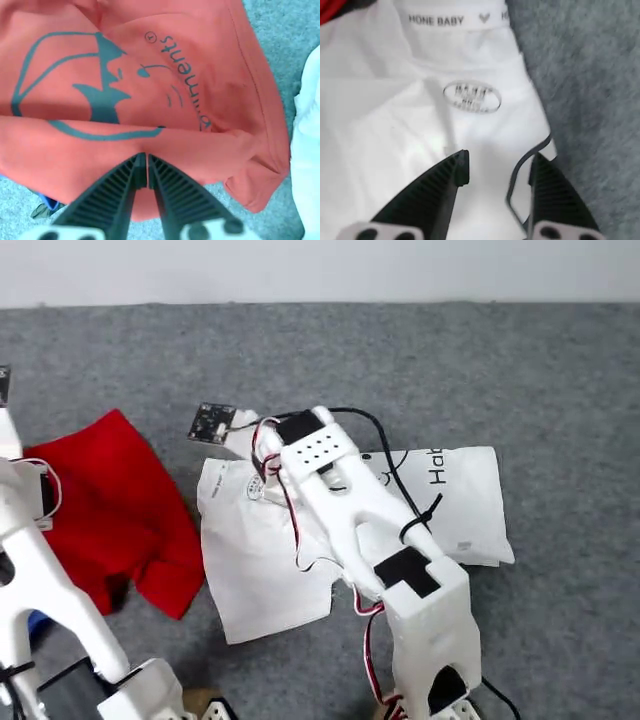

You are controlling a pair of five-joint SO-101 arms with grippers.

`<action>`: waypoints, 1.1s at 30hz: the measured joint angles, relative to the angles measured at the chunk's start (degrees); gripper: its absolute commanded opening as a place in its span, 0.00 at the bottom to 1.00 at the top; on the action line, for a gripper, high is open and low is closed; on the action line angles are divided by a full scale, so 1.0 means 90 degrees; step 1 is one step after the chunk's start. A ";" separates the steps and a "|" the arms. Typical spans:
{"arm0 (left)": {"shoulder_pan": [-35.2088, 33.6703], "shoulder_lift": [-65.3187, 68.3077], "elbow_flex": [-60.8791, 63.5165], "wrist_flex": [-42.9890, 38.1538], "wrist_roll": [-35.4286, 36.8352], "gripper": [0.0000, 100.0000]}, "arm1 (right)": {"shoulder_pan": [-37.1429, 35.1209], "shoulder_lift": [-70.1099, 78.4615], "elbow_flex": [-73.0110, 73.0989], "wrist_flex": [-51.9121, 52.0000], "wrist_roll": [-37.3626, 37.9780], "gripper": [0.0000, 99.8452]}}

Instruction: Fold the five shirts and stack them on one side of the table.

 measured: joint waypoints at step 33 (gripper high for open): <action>0.0000 0.0000 0.0303 0.0000 0.0039 0.02 | -0.1426 -0.0283 -0.0781 0.2051 -0.0527 0.05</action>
